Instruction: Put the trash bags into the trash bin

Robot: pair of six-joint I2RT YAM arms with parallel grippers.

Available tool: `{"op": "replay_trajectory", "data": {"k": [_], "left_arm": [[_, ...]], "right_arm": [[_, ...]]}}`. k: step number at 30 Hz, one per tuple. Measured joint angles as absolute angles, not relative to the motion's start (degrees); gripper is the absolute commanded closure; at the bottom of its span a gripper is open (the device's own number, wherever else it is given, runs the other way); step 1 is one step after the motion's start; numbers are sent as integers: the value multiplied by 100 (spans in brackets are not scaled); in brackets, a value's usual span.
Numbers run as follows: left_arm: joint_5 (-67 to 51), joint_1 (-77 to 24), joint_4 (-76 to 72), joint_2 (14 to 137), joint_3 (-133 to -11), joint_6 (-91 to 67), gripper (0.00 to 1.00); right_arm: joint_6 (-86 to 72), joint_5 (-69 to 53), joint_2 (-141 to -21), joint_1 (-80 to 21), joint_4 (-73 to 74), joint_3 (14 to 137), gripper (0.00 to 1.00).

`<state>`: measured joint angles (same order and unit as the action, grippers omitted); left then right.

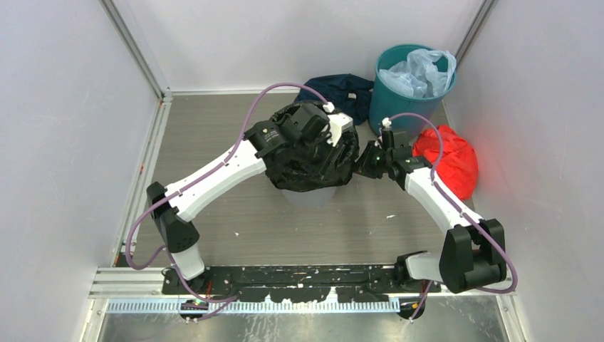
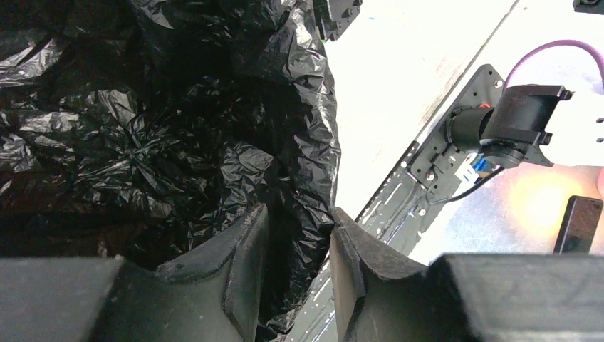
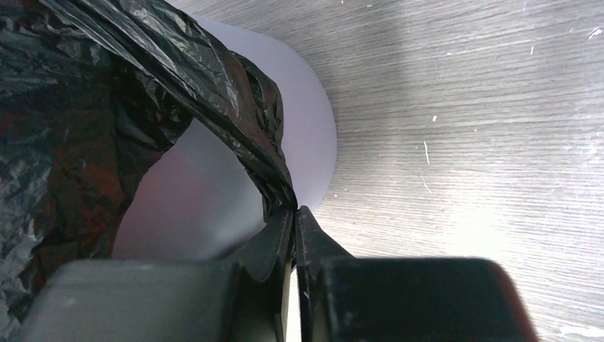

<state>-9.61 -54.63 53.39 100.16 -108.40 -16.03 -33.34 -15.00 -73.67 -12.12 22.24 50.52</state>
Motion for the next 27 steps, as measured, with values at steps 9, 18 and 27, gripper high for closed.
{"op": "replay_trajectory", "data": {"k": [9, 18, 27], "left_arm": [[-1072, -5461, 5339, 10016, -10853, -1608, 62], [-1083, -5463, 5306, 10016, -10925, -1623, 62], [-1111, -5463, 5301, 10018, -10965, -1629, 62]], "right_arm": [[-3367, -1492, -7387, -1212, 1968, 4762, 99], [-3487, -1608, -7387, -1212, 1739, 4270, 99], [-3533, -1780, -7393, -1212, 1625, 4215, 98]]}}
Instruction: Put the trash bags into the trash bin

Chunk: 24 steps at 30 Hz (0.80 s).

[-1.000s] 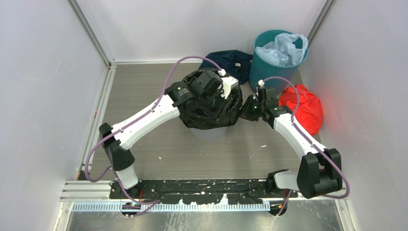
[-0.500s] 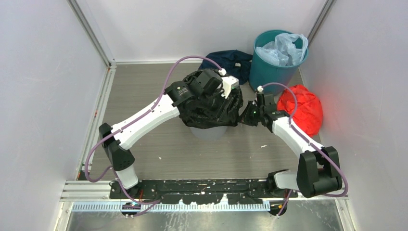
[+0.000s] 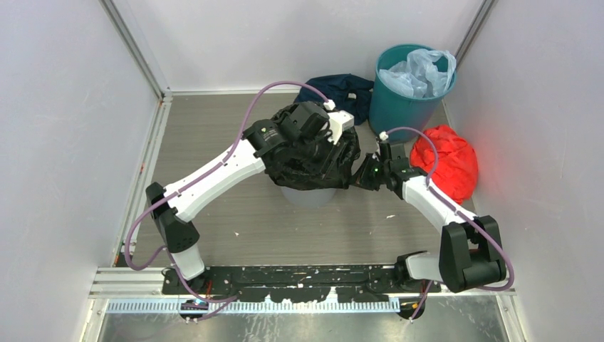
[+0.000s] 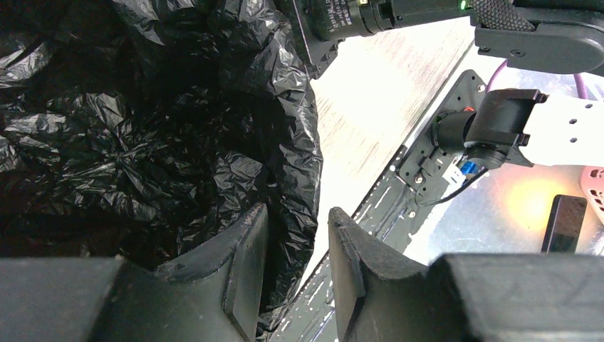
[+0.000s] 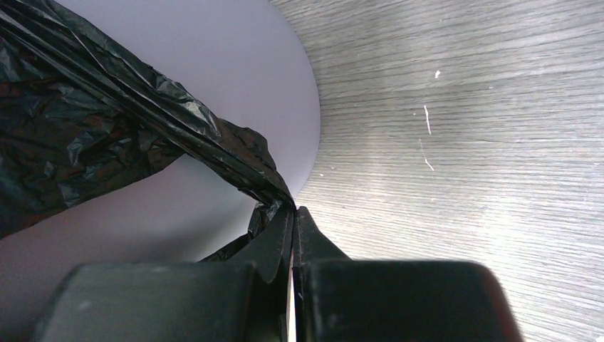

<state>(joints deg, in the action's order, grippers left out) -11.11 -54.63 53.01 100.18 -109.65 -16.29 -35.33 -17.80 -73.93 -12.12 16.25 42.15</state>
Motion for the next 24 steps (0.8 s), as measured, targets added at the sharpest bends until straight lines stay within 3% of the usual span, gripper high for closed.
{"op": "replay_trajectory", "data": {"k": [4, 6, 9, 15, 24], "left_arm": [[-1103, -5457, 5301, 10018, -10967, -1627, 61], [-1094, -5443, 5301, 10018, -10967, -1629, 56], [-1079, -5391, 5301, 10012, -10967, -1638, 46], [-1055, -5280, 5304, 9802, -10971, -1658, 37], [-1050, -5074, 5170, 9041, -11032, -1645, 30]], "right_arm": [[-3518, -1850, -7465, -1212, 1662, 4222, 82], [-3448, -1811, -7463, -1212, 1861, 4283, 70], [-3310, -1621, -7406, -1212, 2292, 4506, 62], [-2912, -1052, -6967, -1212, 3249, 5349, 54], [-2685, -674, -6775, -1212, 4064, 6326, 53]]}}
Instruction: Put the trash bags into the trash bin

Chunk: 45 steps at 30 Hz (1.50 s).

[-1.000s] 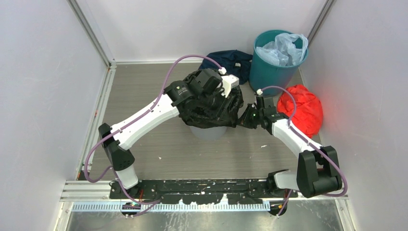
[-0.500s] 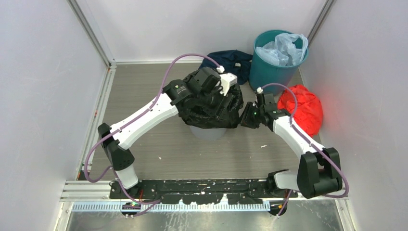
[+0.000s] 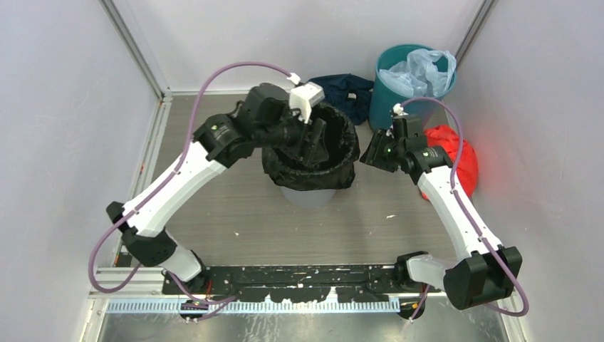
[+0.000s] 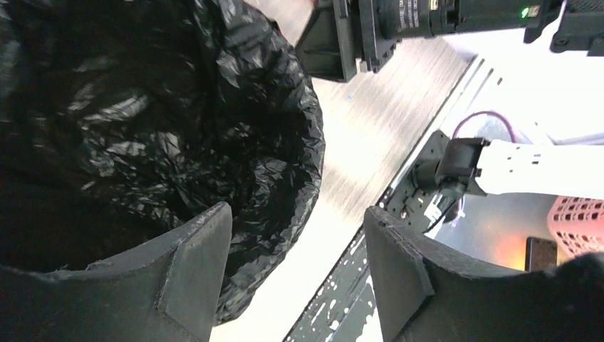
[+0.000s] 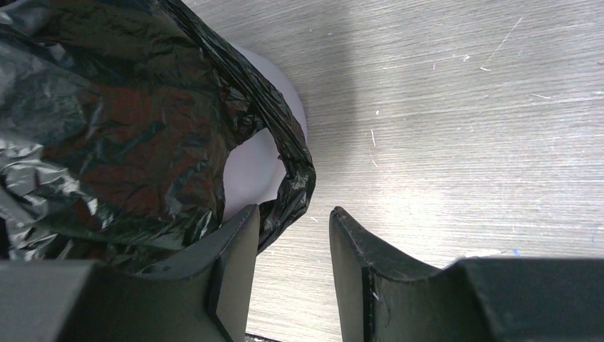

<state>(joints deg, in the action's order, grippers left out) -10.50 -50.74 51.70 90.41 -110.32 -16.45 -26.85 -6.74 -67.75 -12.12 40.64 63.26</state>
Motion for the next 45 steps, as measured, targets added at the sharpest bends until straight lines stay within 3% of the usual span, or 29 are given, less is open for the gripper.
{"op": "replay_trajectory", "data": {"k": [13, 19, 30, 45], "left_arm": [[-790, -4335, 4849, 7105, -9977, -1627, 24], [-582, -4003, 4851, 6650, -9581, -1632, 16], [-207, -3492, 4921, 6434, -9382, -1649, 1], [58, -2829, 5140, 6377, -9380, -1693, 0]], "right_arm": [[-2665, -644, -6486, -1212, 4563, 7017, 51], [-2665, -681, -6447, -1212, 4584, 7338, 50], [-2620, -941, -6370, -1212, 4759, 7588, 49], [-2449, -1146, -6049, -1212, 5043, 7983, 48]]}}
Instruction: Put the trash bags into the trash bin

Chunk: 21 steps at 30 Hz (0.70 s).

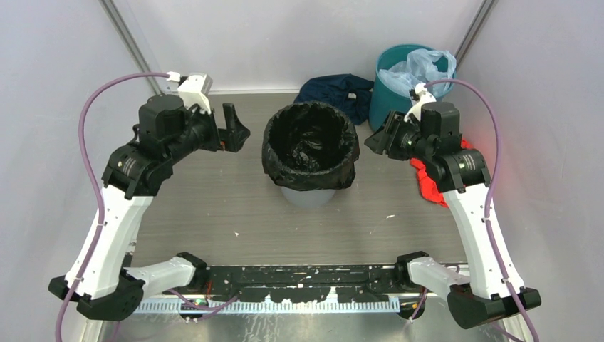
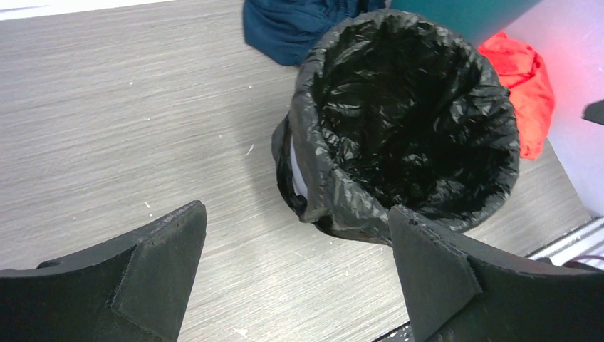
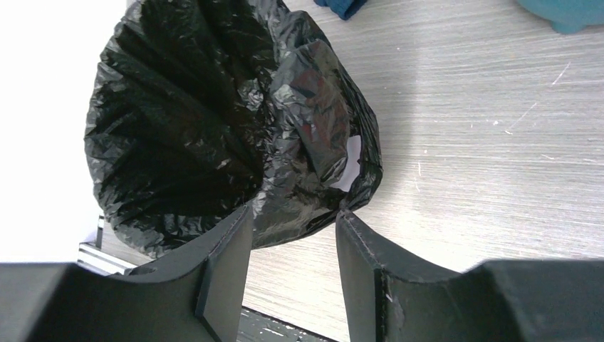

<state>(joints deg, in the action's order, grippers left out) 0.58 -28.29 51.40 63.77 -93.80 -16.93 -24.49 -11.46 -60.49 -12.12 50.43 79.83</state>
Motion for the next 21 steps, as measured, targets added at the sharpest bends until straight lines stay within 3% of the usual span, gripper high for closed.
{"op": "replay_trajectory", "data": {"k": [6, 14, 21], "left_arm": [[-165, -2200, 5006, 6390, -8925, -1861, 0], [-740, -1710, 4606, 6600, -8051, -2130, 4], [-1122, -1610, 4248, 6801, -7599, -2265, 13]], "right_arm": [[-2462, -1566, -6265, -1212, 5137, 8582, 60], [-2552, -2043, -7288, -1634, 5137, 9889, 99], [-2274, -1680, -8527, -2965, 5424, 10661, 99]]}}
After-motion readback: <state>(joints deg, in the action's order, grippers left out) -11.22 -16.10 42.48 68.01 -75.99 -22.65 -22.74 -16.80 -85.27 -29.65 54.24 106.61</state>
